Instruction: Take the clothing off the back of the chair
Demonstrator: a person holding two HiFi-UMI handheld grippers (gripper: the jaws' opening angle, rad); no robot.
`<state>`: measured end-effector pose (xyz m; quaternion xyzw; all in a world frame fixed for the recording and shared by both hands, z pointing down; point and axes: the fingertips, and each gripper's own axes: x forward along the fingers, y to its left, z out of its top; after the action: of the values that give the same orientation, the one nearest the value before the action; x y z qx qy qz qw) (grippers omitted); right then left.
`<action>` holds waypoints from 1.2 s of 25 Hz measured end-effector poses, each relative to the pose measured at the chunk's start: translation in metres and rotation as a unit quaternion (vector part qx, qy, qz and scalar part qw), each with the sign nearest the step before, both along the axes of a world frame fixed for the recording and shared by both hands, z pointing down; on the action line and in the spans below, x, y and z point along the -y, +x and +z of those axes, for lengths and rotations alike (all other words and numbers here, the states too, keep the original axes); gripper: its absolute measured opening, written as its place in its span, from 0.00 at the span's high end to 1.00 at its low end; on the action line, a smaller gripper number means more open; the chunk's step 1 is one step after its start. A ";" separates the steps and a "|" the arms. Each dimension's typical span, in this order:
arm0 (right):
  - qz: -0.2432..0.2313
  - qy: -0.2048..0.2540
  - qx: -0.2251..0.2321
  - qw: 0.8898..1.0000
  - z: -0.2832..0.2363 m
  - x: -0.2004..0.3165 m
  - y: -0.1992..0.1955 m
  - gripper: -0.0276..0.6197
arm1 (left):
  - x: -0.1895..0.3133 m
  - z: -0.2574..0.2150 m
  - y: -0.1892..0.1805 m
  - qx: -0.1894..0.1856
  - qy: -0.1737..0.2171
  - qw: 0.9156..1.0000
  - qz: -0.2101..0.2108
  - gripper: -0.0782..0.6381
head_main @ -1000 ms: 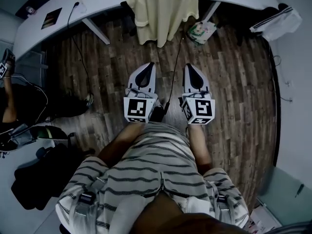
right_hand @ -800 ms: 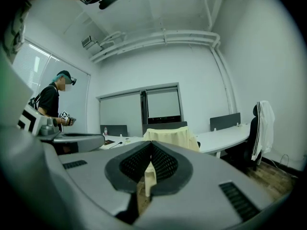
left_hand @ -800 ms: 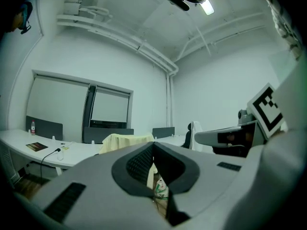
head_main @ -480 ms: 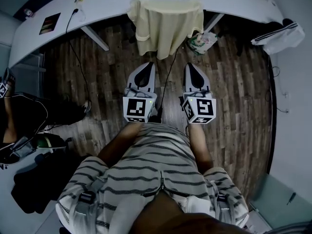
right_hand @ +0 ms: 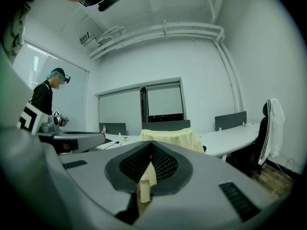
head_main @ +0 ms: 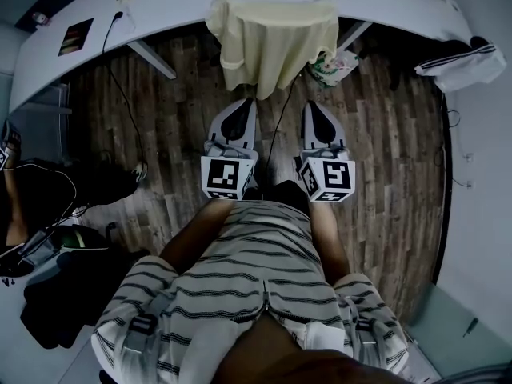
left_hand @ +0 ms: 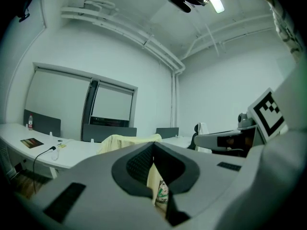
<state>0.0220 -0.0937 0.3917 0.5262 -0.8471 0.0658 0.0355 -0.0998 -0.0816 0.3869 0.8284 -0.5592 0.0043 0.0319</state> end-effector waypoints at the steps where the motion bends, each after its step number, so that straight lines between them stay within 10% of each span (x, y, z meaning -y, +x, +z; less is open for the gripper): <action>1: -0.001 0.000 0.001 1.000 0.000 0.003 0.002 0.93 | 0.002 0.001 0.002 0.001 -0.002 1.000 0.000 0.86; 30: -0.114 -0.016 0.013 0.993 0.002 0.136 0.057 0.93 | 0.100 0.006 0.036 0.033 -0.042 0.984 -0.170 0.86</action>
<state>0.0794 -0.2294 0.3936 0.4247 -0.9007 0.0814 0.0406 -0.0638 -0.1814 0.3926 0.7187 -0.6918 0.0496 0.0489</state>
